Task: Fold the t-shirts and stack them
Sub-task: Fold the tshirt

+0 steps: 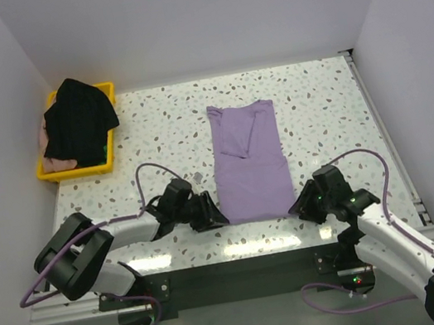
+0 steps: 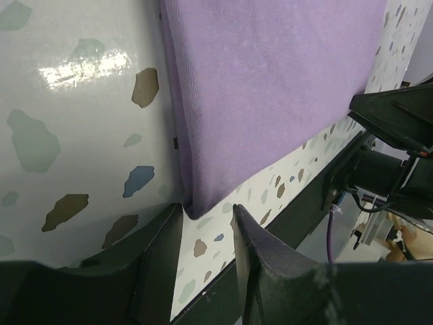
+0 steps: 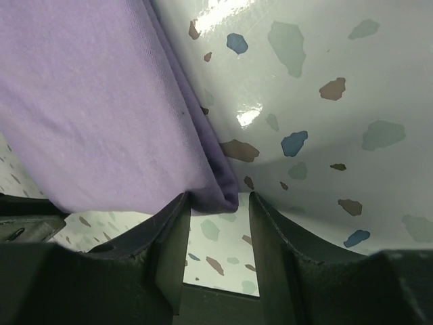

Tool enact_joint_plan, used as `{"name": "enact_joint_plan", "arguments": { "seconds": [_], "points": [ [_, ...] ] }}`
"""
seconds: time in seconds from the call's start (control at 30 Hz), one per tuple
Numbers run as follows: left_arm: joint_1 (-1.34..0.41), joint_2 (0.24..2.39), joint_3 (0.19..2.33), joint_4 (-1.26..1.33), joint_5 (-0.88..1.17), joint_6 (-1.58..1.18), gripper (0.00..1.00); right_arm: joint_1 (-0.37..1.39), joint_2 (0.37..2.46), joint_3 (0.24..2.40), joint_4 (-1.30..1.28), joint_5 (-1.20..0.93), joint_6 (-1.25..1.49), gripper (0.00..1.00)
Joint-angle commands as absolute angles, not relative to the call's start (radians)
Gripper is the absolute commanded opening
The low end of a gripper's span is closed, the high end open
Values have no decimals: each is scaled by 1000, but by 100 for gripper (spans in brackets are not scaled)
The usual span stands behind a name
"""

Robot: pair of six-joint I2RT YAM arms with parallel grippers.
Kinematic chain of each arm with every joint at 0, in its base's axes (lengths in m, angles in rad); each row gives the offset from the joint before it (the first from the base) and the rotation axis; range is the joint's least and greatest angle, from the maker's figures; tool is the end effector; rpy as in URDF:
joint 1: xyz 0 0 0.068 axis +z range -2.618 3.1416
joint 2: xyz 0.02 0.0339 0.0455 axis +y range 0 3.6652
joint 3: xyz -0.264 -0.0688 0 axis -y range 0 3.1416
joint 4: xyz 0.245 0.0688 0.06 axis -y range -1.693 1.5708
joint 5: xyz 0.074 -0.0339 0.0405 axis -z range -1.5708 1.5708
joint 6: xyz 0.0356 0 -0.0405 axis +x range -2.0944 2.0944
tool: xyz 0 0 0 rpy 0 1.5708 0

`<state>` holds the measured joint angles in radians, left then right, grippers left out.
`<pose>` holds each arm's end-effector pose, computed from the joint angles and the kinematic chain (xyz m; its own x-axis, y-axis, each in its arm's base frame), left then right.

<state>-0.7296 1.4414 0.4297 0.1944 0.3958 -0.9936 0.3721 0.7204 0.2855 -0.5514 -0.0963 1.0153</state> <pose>0.1696 -0.1701 0.1215 -0.9768 -0.1638 -0.1377 -0.0127 0.6867 -0.7268 0.1193 0.0503 0.1476 -0.7592 0.6115 -0.2229 0.4432 0.7365 0.5111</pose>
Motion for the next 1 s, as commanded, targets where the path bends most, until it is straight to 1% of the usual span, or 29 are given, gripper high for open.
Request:
{"name": "enact_joint_plan", "arguments": {
  "seconds": [0.0,0.13,0.23,0.33,0.37,0.43,0.47,0.53,0.57,0.67,0.83,0.97],
  "points": [
    [-742,1485,429,172,316,-996,41,365,736,258,-523,-92,1028,44],
    [-756,1506,437,178,302,-1009,39,361,756,252,-497,-109,1020,40],
    [-764,1514,445,178,290,-1019,35,357,775,250,-474,-124,1009,35],
    [-769,1514,453,164,281,-1019,24,354,799,258,-457,-138,991,28],
    [-770,1508,459,150,278,-1019,15,351,804,262,-457,-144,976,23],
    [-770,1499,468,127,272,-1012,6,351,814,278,-462,-152,957,17],
    [-770,1482,477,100,262,-1008,1,347,816,284,-466,-162,934,11],
    [-770,1464,489,65,252,-996,0,344,819,308,-488,-176,911,5],
    [-772,1445,501,28,247,-985,0,342,815,317,-497,-182,888,1],
    [-773,1396,508,-44,236,-970,0,341,792,342,-534,-225,850,0],
    [-801,1313,483,-92,224,-974,0,342,727,353,-606,-314,807,0],
    [-865,1235,457,-120,203,-999,0,342,667,359,-675,-370,764,0]
  ]
}}
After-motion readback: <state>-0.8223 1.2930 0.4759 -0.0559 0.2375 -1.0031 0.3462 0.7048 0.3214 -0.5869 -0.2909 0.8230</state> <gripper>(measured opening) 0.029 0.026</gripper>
